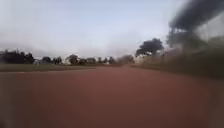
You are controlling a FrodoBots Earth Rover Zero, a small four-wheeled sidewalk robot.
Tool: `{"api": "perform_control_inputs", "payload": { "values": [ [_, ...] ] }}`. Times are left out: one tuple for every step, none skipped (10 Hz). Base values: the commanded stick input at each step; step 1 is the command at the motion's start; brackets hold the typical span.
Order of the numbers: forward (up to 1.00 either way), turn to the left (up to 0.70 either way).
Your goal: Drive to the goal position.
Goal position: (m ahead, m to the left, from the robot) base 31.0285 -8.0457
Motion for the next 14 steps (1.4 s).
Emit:
{"api": "perform_control_inputs", "payload": {
  "values": [
    [0.70,0.00],
    [0.70,0.00],
    [0.70,0.00],
    [0.70,0.00],
    [0.70,0.00],
    [0.70,0.00],
    [0.70,0.00],
    [0.70,0.00],
    [0.70,0.00],
    [0.70,0.00],
    [0.70,0.00],
    [0.70,0.00],
    [0.70,0.00],
    [0.70,0.00]
  ]
}}
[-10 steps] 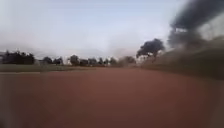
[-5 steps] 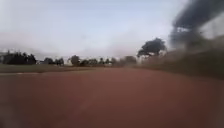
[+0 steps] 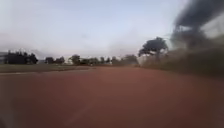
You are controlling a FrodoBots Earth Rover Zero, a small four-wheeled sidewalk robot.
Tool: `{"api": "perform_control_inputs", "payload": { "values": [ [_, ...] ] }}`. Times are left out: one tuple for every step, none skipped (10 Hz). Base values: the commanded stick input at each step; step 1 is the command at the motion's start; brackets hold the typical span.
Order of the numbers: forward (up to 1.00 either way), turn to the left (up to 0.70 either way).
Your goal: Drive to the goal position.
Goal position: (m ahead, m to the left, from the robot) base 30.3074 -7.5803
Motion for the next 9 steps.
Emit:
{"api": "perform_control_inputs", "payload": {
  "values": [
    [0.70,0.00],
    [0.70,0.00],
    [0.70,0.00],
    [0.70,0.00],
    [0.70,0.00],
    [0.70,0.00],
    [0.70,0.00],
    [0.70,0.00],
    [0.70,0.00]
  ]
}}
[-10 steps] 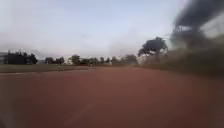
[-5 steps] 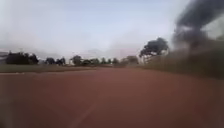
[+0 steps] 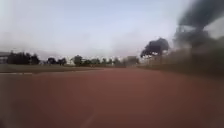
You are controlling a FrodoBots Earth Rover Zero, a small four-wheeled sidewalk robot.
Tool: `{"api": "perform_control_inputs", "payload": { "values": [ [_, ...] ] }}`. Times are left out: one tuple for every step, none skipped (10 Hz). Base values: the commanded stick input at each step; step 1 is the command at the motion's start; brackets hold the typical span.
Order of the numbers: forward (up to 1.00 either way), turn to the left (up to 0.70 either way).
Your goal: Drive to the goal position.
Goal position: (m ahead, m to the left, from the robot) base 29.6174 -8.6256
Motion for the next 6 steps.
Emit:
{"api": "perform_control_inputs", "payload": {
  "values": [
    [0.70,0.00],
    [0.70,0.00],
    [0.70,0.00],
    [0.70,0.00],
    [0.70,0.00],
    [0.70,0.00]
  ]
}}
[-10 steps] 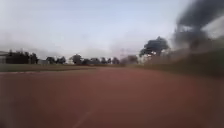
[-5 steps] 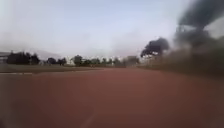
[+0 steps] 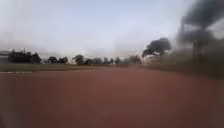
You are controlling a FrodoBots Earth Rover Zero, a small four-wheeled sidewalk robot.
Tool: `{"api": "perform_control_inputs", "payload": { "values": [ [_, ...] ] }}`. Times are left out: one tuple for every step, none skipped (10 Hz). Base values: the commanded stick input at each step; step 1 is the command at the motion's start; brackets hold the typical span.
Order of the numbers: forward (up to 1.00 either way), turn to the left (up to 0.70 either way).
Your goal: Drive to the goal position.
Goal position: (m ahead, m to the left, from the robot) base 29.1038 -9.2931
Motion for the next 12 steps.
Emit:
{"api": "perform_control_inputs", "payload": {
  "values": [
    [0.70,0.00],
    [0.70,0.00],
    [0.70,0.00],
    [0.70,0.00],
    [0.70,-0.02],
    [0.70,-0.23],
    [0.70,-0.23],
    [0.70,-0.24],
    [0.70,-0.24],
    [0.70,-0.24],
    [0.70,-0.23],
    [0.70,-0.23]
  ]
}}
